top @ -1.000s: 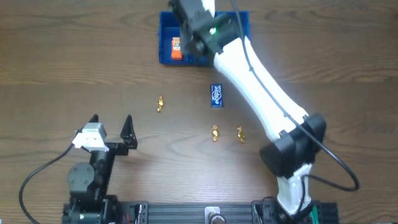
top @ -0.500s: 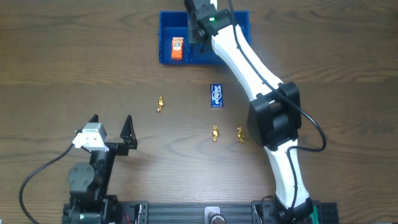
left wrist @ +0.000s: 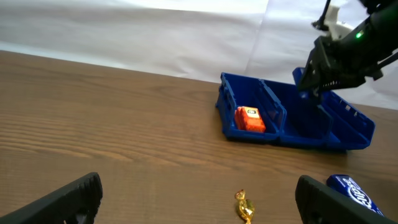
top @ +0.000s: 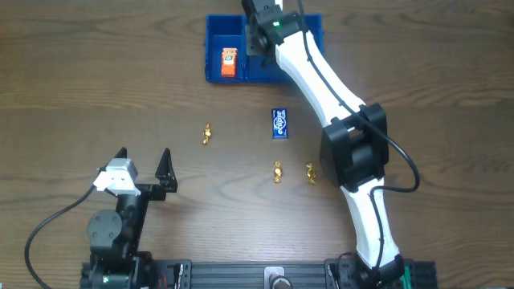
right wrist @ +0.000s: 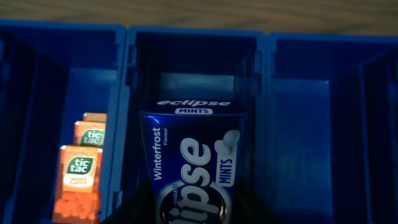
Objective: Sort Candies Into Trays
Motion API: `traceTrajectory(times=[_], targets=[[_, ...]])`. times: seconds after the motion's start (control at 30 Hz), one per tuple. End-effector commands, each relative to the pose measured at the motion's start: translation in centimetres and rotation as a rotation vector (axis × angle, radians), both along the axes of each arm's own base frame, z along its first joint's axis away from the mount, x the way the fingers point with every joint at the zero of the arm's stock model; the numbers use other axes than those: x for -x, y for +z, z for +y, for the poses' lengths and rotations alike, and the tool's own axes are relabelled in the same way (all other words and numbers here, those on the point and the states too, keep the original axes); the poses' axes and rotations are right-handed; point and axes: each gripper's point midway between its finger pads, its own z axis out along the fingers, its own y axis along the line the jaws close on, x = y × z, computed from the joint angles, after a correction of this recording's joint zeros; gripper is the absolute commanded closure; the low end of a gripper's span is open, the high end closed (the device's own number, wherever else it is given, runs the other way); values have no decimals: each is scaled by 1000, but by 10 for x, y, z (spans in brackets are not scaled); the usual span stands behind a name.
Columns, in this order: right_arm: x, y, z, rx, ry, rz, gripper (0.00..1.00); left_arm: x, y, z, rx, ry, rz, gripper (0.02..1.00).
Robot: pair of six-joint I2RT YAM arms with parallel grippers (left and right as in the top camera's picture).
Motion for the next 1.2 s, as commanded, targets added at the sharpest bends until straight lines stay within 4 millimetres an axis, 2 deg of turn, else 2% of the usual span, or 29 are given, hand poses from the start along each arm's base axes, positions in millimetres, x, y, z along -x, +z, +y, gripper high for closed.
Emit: traceTrajectory(times=[0.03, 0.1, 0.17, 0.27, 0.43, 0.5, 0.57, 0.7, 0.83, 1.0, 1.2], targets=[[-4, -6, -1, 7, 10, 5, 638, 1, -16, -2, -11, -15, 46, 20], [-3, -6, 0, 7, 12, 6, 557, 1, -16, -2, -11, -15, 46, 23], [-1, -7, 4, -4, 23, 13, 297, 1, -16, -2, -11, -15, 46, 23], [3, 0, 7, -10, 32, 16, 128, 1, -16, -2, -11, -15, 46, 20], [18, 36, 3, -34, 42, 2, 53, 1, -16, -2, -11, -15, 46, 20], [29, 49, -3, -32, 42, 5, 47, 1, -16, -2, -11, -15, 46, 23], [48, 53, -9, -26, 49, 25, 45, 1, -16, -2, -11, -15, 46, 20], [88, 32, -14, -13, 72, 103, 38, 1, -16, -2, -11, -15, 46, 20], [128, -10, -20, 29, 97, 230, 3, 1, -16, -2, -11, -15, 46, 23], [148, -51, -32, 66, 86, 312, 3, 1, -16, -2, -11, -15, 46, 20], [162, -74, -42, 69, 33, 370, 1, 1, -16, -2, -11, -15, 46, 20]])
